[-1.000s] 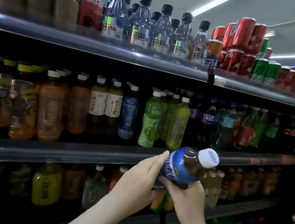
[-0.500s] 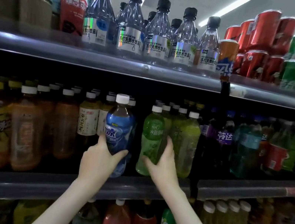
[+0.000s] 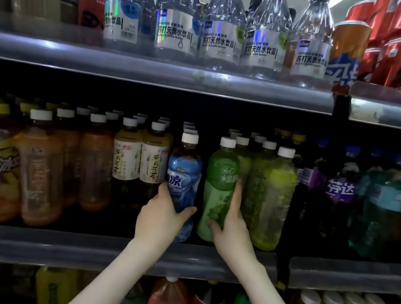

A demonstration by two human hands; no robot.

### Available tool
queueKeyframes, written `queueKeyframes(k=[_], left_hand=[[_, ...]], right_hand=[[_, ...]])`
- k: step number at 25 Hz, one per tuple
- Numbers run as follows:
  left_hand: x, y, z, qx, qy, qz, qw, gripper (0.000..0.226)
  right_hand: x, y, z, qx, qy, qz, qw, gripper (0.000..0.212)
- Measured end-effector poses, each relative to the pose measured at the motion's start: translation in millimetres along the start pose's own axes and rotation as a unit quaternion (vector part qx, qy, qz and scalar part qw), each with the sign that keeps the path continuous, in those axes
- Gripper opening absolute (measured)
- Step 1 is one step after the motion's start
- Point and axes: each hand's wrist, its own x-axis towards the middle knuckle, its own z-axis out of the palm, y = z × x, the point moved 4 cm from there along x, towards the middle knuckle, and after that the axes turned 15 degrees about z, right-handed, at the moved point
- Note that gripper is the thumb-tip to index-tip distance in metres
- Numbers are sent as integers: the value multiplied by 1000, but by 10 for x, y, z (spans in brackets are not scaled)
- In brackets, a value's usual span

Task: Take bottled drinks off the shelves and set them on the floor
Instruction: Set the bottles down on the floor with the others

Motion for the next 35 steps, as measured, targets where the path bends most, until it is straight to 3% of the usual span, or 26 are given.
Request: queueKeyframes(k=[4, 6, 9, 11, 14, 18, 23, 28, 35], left_hand=[[-48, 19, 58, 1, 10, 10, 1000, 82], [-150, 27, 34, 4, 36, 21, 999, 91], [-501, 6, -47, 55, 104, 88, 989, 80], [-832, -107, -92, 101, 125, 122, 979, 69], [-1479, -467, -244, 151, 89, 111, 978, 62], [-2526, -1206, -658, 192, 27, 10, 981, 60], [-4180, -2383, -1556, 189, -41, -223, 955, 61], [-5725, -3508, -2656, 139, -90, -419, 893, 67], [-6380, -4819, -3701, 137, -125, -469, 864, 67]], right_hand=[[-48, -2, -15, -8, -12, -3, 1000, 106], [-179, -23, -31, -41, 34, -42, 998, 104], [-512, -96, 70, -64, 114, -146, 981, 96], [-770, -133, 283, -33, 93, -190, 977, 91], [-1232, -176, 817, -34, 5, -206, 978, 79], [-1970, -268, 1783, -62, -193, -175, 963, 70], [-3342, -737, 3226, -108, -369, -183, 905, 63], [-4707, -1439, 4719, -145, -478, -154, 852, 59], [-5369, -2080, 6271, -199, -537, -125, 810, 58]])
